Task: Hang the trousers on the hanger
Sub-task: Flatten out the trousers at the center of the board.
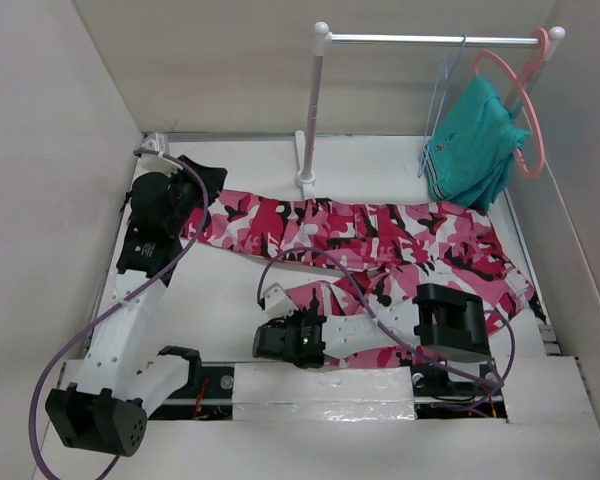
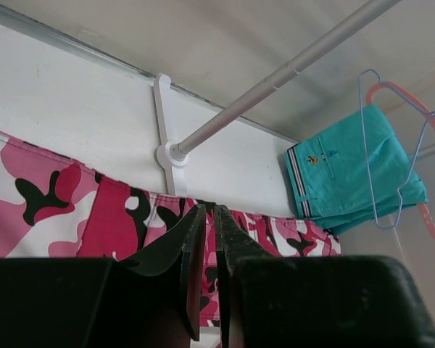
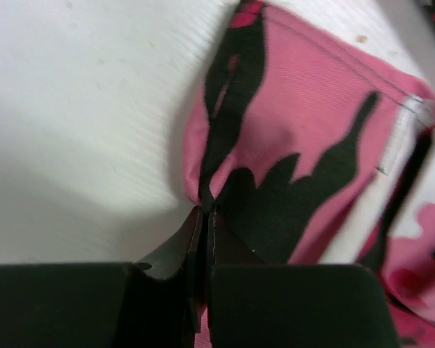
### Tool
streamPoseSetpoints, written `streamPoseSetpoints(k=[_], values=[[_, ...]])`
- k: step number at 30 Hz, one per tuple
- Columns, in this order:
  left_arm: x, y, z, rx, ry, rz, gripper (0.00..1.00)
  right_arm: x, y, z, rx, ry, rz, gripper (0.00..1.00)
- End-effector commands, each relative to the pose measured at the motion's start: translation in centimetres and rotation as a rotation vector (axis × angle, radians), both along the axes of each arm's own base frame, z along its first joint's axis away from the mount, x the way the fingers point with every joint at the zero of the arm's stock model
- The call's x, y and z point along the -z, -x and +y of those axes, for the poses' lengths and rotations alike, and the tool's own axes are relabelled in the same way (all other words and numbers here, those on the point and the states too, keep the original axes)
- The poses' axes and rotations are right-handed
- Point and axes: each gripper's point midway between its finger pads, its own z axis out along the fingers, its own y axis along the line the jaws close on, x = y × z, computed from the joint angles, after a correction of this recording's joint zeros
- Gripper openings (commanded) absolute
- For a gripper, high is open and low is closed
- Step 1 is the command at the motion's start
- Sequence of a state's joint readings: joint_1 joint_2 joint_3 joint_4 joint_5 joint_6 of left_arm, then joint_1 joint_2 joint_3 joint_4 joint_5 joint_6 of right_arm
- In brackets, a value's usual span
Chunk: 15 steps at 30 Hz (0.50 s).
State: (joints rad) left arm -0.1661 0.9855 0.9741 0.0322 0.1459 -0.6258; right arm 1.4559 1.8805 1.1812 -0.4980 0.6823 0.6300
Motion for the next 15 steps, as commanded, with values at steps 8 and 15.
streamPoseSetpoints(k=[8,15], values=[[-1.2,0.2,0.8,0.000,0.000,-0.061,0.09,-21.0,1.2,-4.2,0.005,-0.515,-0.274,0.00],[-0.2,-0.5,0.5,0.011,-0.003,-0.039,0.11,-17.0,-4.1,-19.9,0.395,-0.854,-0.230,0.05]])
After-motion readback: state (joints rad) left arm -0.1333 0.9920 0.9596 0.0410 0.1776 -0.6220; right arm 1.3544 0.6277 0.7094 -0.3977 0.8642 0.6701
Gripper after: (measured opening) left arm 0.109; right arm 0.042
